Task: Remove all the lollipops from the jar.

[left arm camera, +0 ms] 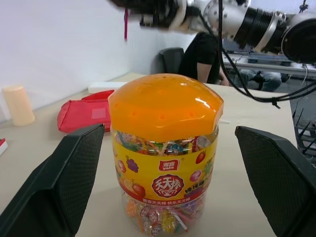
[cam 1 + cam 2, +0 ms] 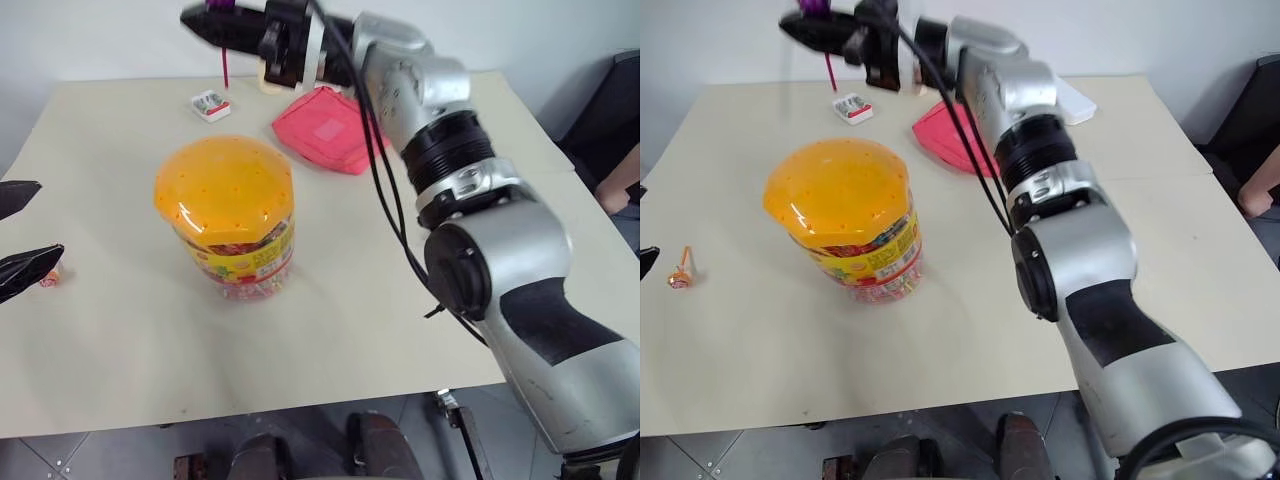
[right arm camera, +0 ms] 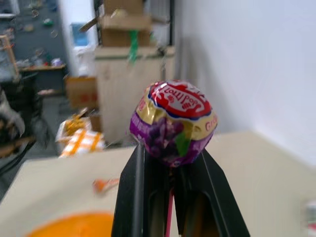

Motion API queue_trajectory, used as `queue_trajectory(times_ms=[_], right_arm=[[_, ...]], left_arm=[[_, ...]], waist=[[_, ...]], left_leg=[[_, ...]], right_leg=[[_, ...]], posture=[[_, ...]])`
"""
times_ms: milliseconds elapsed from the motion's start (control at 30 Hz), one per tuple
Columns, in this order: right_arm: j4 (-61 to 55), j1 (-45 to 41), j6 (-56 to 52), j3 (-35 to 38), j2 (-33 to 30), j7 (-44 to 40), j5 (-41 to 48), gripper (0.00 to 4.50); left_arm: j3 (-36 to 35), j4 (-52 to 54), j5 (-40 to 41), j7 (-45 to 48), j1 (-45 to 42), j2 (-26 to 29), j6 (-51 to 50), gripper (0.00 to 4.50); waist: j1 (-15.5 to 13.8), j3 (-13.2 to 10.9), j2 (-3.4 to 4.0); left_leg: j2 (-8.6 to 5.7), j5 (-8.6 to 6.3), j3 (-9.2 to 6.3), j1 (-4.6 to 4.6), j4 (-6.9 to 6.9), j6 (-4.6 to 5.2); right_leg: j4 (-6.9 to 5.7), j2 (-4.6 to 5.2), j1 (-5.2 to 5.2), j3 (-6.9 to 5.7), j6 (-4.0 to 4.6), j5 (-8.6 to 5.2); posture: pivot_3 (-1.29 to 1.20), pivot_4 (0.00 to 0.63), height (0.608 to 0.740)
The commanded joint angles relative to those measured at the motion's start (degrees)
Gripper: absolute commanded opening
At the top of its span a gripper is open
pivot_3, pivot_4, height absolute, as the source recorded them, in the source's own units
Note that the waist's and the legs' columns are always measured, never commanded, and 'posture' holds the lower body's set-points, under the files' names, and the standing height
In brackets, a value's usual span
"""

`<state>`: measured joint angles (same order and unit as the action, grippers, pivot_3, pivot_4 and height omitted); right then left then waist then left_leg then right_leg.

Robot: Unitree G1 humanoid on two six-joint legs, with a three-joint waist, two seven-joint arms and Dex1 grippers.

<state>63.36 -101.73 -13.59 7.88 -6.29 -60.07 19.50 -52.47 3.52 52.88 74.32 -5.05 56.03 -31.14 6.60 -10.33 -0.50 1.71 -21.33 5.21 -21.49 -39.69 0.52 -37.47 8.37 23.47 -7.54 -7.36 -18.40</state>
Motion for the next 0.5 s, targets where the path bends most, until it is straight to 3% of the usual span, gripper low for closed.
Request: queue_trajectory(times_ms=[33,167,333,500], right_arm=[[-2.59,-2.93,-0.50,2.59,-4.08,3.41,0.58,0.03],[-4.62,-0.22,-5.57,-2.49,-11.03,3.07,-5.33,0.03],[-10.74,9.00,-14.16,-9.74,-22.62,3.08,-13.77,0.03],[-19.19,29.46,-25.78,-16.64,-40.57,3.75,-23.46,0.03]], left_arm=[[1.42,-1.22,0.69,0.43,-2.51,1.36,1.12,4.50],[3.17,-1.56,0.78,0.85,-3.65,1.08,0.89,4.50],[3.93,-1.80,0.61,1.40,-3.63,0.90,1.00,4.50],[5.11,-1.95,0.39,2.64,-2.55,0.51,1.01,4.50]], waist=[[-0.26,0.01,-0.02],[-0.35,0.03,-0.05],[-0.27,0.04,-0.07],[-2.26,0.03,-0.04]], left_leg=[[-0.01,0.00,0.02,-0.01,-0.01,0.00],[-0.03,0.00,0.03,-0.01,-0.02,0.01],[-0.03,-0.01,0.08,0.00,0.00,0.02],[-0.05,-0.04,0.06,-0.08,0.02,0.08]], right_leg=[[0.00,0.00,0.00,0.01,0.00,0.00],[0.00,0.01,-0.04,0.05,0.00,0.00],[0.00,0.03,-0.02,0.05,0.00,0.00],[0.07,0.10,-0.02,0.03,0.00,0.00]], posture=[[0.00,0.150,0.740],[0.00,0.150,0.740],[0.00,0.150,0.740],[0.00,0.150,0.740]])
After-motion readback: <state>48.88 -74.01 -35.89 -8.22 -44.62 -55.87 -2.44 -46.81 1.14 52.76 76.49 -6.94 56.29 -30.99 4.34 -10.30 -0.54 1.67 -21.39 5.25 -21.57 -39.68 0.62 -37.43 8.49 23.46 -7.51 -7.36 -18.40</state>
